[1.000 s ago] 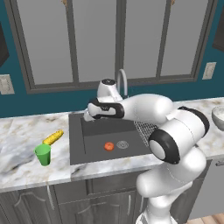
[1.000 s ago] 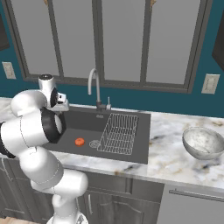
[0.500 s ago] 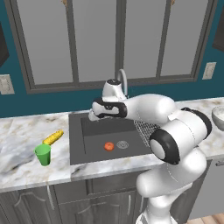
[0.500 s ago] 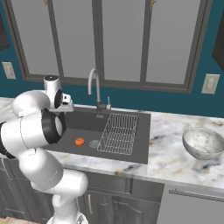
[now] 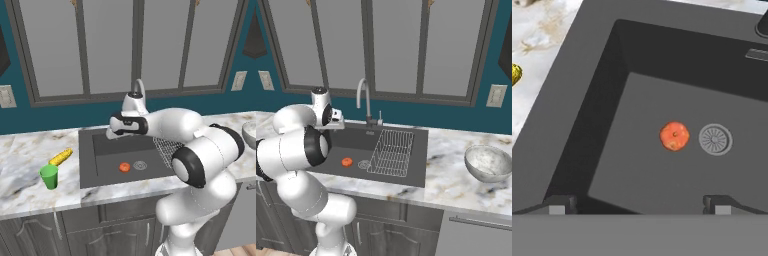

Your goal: Remove the squash and corn from the sink. Then move the bowl and cup from the counter to the sink for washing.

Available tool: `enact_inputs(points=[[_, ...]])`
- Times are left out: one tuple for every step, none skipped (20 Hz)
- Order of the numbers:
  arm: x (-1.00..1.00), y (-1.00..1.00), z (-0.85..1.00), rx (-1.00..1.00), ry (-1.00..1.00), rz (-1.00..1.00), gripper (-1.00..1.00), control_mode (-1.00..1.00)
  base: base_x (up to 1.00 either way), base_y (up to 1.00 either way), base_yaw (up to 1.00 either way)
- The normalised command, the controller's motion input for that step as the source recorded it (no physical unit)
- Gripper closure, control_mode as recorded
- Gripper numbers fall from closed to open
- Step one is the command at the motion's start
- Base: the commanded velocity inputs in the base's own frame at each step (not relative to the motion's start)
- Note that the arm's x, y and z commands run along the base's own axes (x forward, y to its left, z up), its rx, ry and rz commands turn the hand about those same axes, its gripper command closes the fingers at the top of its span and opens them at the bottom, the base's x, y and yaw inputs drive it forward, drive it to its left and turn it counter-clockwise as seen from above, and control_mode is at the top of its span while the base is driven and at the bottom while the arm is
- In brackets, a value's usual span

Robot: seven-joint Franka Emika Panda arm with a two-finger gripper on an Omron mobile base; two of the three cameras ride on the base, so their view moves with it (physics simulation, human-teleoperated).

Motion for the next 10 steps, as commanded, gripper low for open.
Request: enact_inputs(points=[[0.01,-0.15,-0.08,0.0,0.0,0.0,-1.0,-1.0,0.0,0.0,0.0],[0.02,-0.15,-0.08,0.0,0.0,0.0,-1.0,-1.0,0.0,0.0,0.0],[0.03,-0.13,-0.08,0.0,0.0,0.0,-1.0,-1.0,0.0,0.0,0.0],[0.05,-0.12,-0.1,-0.01,0.01,0.0,-1.0,-1.0,0.0,0.0,0.0],[0.05,-0.12,-0.1,-0.01,0.02,0.0,-1.0,-1.0,0.0,0.0,0.0],[0.06,-0.11,-0.12,-0.02,0.02,0.0,-1.0,-1.0,0.0,0.0,0.0],[0.07,-0.11,-0.12,-0.04,0.02,0.0,-1.0,-1.0,0.0,0.0,0.0],[0.07,-0.1,-0.12,-0.04,0.01,0.0,-1.0,-1.0,0.0,0.0,0.0],[0.08,-0.09,-0.12,-0.04,0.02,0.0,-1.0,-1.0,0.0,0.0,0.0],[0.08,-0.08,-0.13,-0.04,0.02,0.0,-1.0,-1.0,0.0,0.0,0.0]])
